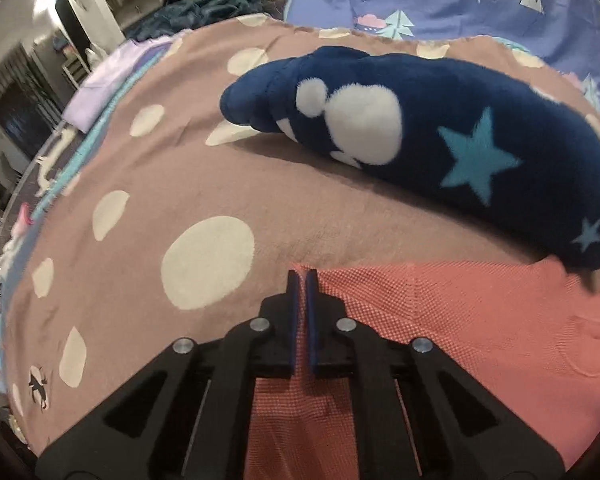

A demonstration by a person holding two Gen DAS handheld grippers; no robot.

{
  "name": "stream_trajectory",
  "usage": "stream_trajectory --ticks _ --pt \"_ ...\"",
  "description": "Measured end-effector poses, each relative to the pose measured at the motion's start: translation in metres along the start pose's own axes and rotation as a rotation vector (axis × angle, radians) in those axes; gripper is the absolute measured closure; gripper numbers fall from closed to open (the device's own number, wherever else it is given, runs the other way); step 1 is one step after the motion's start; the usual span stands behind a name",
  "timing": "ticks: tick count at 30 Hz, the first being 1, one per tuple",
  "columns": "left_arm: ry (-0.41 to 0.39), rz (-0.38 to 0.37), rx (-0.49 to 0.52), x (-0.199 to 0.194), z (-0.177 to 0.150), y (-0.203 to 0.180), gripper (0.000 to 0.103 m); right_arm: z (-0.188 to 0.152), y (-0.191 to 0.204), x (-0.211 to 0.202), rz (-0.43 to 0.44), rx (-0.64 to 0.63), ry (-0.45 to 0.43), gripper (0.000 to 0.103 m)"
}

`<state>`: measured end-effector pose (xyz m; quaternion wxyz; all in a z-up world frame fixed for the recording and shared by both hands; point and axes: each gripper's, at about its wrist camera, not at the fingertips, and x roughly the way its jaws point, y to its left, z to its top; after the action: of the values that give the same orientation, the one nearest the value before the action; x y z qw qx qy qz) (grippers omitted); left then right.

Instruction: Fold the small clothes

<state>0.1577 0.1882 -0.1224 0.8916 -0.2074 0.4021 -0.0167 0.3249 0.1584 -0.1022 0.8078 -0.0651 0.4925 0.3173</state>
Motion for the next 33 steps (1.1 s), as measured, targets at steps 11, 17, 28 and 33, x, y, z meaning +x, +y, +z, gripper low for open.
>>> stream_trajectory --ticks 11,17,28,33 --pt "-0.044 -0.014 0.055 -0.014 0.007 -0.002 0.084 -0.105 -0.072 -0.155 -0.056 0.051 -0.183 0.076" --pt "-0.077 -0.018 0.12 -0.015 0.002 -0.018 0.075 -0.196 -0.19 -0.162 -0.135 0.346 -0.137 0.085" --pt "0.013 0.25 0.292 0.008 -0.004 -0.052 0.076 -0.207 -0.198 -0.167 -0.077 0.384 -0.212 0.097" --pt "-0.075 0.171 0.328 -0.025 0.015 -0.092 0.076 -0.223 -0.216 -0.233 -0.072 0.483 -0.388 0.079"
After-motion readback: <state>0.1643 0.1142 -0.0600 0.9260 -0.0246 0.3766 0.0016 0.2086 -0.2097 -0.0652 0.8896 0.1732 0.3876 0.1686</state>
